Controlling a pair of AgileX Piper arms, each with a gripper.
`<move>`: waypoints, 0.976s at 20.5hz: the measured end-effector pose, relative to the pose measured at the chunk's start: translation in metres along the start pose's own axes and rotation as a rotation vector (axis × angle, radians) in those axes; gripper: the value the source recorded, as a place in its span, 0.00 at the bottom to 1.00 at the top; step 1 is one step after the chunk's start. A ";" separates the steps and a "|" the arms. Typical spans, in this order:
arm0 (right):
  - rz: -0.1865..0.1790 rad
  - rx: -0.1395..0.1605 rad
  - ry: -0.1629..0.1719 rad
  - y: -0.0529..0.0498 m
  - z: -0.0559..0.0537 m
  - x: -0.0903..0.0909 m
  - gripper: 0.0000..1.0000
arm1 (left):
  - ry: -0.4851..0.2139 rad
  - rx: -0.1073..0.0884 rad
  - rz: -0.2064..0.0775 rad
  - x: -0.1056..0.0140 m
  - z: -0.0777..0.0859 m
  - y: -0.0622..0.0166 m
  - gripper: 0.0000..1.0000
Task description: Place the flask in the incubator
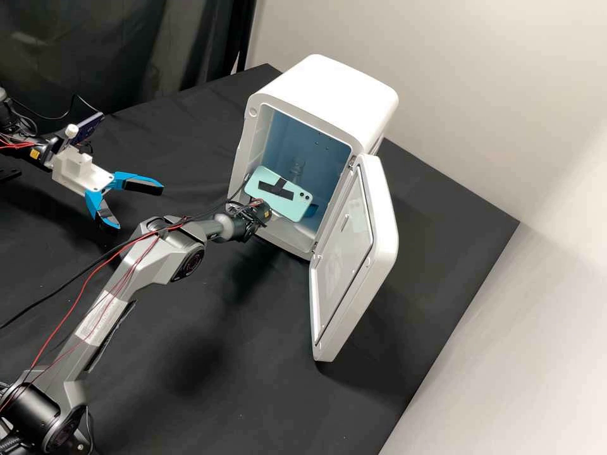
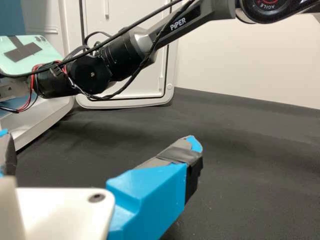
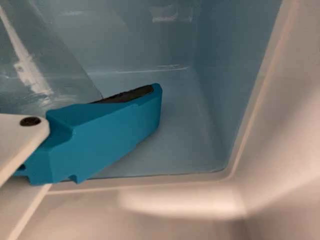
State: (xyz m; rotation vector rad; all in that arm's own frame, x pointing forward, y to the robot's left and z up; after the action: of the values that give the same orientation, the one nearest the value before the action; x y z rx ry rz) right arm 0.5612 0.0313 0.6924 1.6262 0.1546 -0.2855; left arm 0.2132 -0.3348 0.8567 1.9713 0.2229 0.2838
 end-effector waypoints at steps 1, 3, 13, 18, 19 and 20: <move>0.001 0.000 -0.001 0.001 0.001 0.000 1.00 | 0.000 0.000 0.000 0.000 0.000 0.0000 1.00; 0.001 0.000 -0.001 0.001 0.001 0.000 1.00 | 0.000 0.000 0.000 0.000 0.000 0.0000 1.00; 0.007 0.002 -0.006 0.004 0.003 0.000 1.00 | 0.000 0.000 0.000 0.000 0.000 0.0000 1.00; 0.015 0.004 -0.010 0.008 0.007 0.000 1.00 | 0.000 0.000 0.000 0.000 0.000 0.0000 1.00; 0.020 0.006 -0.016 0.011 0.010 -0.001 1.00 | -0.001 0.001 0.003 0.000 0.000 0.0007 1.00; 0.023 0.007 -0.020 0.012 0.013 -0.002 1.00 | -0.003 0.003 0.008 -0.001 0.001 0.0019 1.00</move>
State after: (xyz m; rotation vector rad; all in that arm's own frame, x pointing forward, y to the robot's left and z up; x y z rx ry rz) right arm 0.5614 0.0173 0.7033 1.6303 0.1199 -0.2852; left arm 0.2130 -0.3364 0.8581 1.9757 0.2139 0.2863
